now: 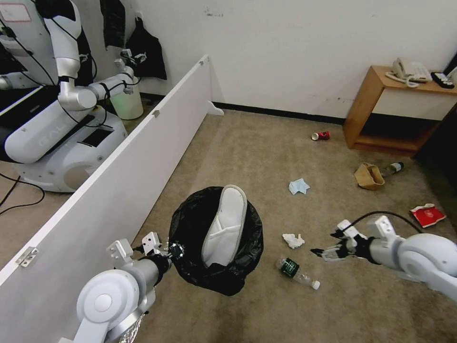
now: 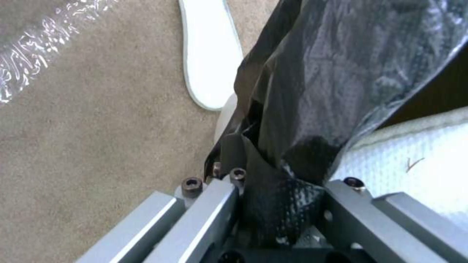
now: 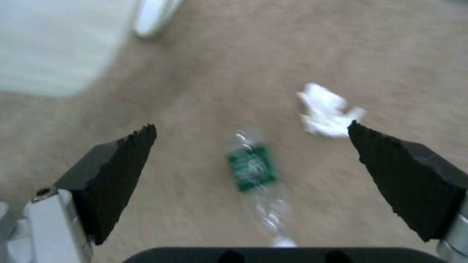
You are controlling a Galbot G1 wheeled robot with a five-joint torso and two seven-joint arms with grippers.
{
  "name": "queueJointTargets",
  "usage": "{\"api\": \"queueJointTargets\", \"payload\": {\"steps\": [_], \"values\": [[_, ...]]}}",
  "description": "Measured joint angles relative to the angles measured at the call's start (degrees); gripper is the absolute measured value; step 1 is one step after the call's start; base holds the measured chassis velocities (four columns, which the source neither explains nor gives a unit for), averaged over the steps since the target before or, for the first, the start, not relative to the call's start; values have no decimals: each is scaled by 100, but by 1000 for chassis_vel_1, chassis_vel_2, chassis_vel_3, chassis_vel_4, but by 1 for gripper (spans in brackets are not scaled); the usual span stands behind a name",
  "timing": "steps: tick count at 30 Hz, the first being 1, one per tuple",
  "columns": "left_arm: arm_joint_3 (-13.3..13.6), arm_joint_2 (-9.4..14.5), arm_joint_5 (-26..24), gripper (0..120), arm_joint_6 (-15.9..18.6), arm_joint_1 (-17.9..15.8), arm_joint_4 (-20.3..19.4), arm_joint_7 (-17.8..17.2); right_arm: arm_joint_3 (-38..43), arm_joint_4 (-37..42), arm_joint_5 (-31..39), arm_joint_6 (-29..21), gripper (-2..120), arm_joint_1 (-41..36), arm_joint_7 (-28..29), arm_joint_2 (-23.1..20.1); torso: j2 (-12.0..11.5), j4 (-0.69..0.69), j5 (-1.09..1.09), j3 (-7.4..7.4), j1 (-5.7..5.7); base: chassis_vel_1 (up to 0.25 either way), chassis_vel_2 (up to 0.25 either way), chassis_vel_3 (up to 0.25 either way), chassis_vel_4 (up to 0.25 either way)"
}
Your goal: Pick up the trash bin, then pick up the garbage from the floor and place it into the trash bin.
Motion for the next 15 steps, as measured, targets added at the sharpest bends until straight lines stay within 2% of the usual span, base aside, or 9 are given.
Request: {"api": "queueJointTargets", "payload": {"steps": [1,3,4,6,9,15], "values": [[0,0,0,1,0,0,0,0,0,0,0,0,100,0,0,0,0,0,0,0,0,0,0,0,0],[-25,-11,78,1,4,51,-9,52,-865,-269,5,-54,100,823,6,379,0,1,0,0,0,0,0,0,0],[-25,-11,78,1,4,51,-9,52,-865,-269,5,-54,100,823,6,379,0,1,0,0,0,0,0,0,0],[-46,-28,129,1,7,100,-36,86,-1391,-545,3,-76,100,1375,22,666,0,3,-3,0,0,0,0,0,0],[-75,-44,168,1,10,138,-56,107,-1680,-767,-4,-85,100,1638,28,860,0,1,-1,0,0,0,0,0,0],[-92,-39,179,1,13,134,-61,119,-1899,-1045,-122,-78,100,1701,-55,963,0,0,-1,0,0,0,0,0,0]]}}
